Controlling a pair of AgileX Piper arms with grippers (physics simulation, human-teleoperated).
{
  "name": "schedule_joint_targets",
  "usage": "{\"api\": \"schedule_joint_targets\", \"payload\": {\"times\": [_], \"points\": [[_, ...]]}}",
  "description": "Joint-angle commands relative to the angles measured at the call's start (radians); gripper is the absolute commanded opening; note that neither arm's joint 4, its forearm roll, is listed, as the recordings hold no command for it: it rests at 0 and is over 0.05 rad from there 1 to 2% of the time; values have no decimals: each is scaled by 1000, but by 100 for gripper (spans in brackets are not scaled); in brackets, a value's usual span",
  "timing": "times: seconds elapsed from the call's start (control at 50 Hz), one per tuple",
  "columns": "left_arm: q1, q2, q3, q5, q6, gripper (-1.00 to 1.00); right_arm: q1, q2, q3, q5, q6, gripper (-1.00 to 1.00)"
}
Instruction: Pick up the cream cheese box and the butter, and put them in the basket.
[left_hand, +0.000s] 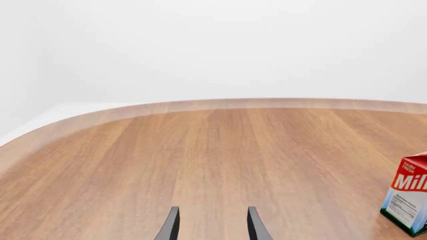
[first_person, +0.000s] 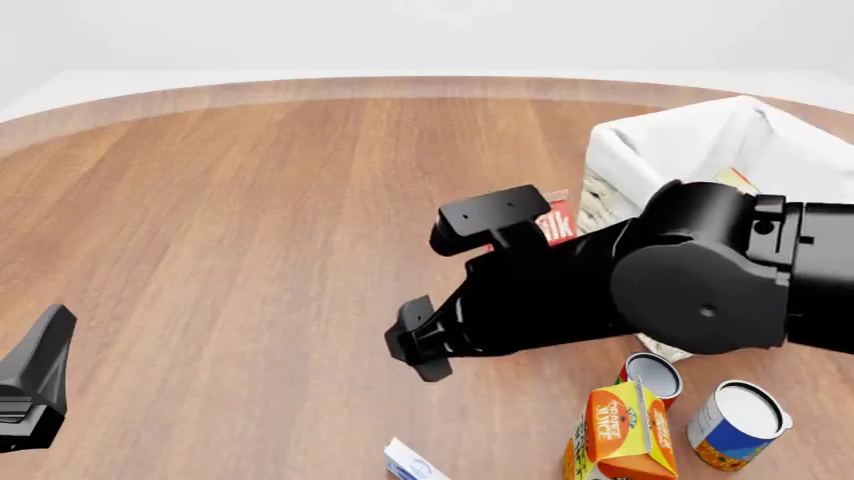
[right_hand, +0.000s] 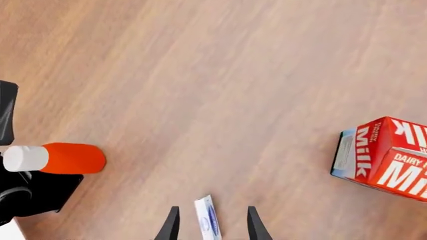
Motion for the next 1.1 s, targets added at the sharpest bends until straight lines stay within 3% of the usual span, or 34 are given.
{"api": "schedule_joint_targets", "payload": {"times": [0.02, 0.44, 1.1], "points": [[0, 0, 0, 0, 0, 100, 25, 33, 27, -36, 40, 100], [0, 0, 0, 0, 0, 100, 70, 136, 82, -150, 114, 100], [0, 0, 0, 0, 0, 100, 63, 170, 122, -211, 140, 100]]}}
